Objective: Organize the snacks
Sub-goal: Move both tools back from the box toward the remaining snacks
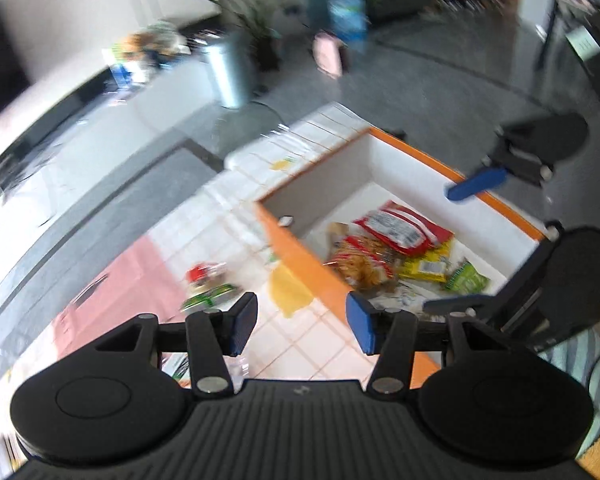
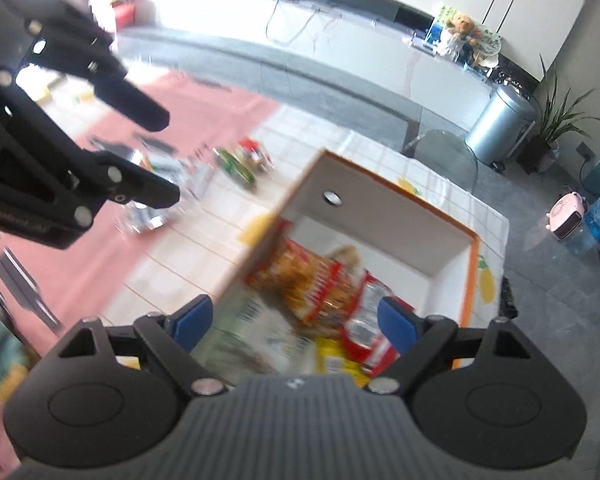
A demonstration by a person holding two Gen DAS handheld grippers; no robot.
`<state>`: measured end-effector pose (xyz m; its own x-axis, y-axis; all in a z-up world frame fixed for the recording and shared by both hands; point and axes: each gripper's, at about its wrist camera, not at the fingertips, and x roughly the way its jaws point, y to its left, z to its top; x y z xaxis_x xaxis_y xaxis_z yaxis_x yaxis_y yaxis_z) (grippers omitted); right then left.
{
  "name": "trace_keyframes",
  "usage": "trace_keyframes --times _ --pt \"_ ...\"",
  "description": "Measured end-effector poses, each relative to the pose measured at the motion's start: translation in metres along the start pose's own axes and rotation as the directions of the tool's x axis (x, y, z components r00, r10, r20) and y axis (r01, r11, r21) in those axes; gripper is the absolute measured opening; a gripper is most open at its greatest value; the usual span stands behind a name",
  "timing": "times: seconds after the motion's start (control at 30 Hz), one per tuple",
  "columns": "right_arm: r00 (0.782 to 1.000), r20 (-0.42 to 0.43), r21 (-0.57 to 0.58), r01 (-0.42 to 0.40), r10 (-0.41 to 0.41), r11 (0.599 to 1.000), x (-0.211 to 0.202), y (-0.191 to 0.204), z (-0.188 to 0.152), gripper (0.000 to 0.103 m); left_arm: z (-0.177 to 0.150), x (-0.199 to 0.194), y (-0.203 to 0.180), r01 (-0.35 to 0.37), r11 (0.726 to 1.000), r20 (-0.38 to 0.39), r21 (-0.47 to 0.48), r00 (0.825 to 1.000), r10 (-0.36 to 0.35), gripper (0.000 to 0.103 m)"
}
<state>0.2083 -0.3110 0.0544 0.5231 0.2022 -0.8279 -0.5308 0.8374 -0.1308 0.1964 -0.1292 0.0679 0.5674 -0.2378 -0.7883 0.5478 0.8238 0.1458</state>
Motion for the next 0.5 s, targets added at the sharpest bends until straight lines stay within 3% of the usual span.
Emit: trace_keyframes --times 0.23,0.5 --pt "0.993 0.116 0.104 -0.001 -0.012 0.995 -0.015 0.051 0.0 0.086 -0.054 -0.042 0.034 -0.056 0.98 0.086 -0.189 0.994 0.073 0.061" --pt "0.97 0.239 0.251 -0.025 -0.037 0.968 -0.019 0.104 -0.01 0.086 -0.114 -0.073 0.068 -0.12 0.914 0.118 -0.388 0.977 0.178 0.061"
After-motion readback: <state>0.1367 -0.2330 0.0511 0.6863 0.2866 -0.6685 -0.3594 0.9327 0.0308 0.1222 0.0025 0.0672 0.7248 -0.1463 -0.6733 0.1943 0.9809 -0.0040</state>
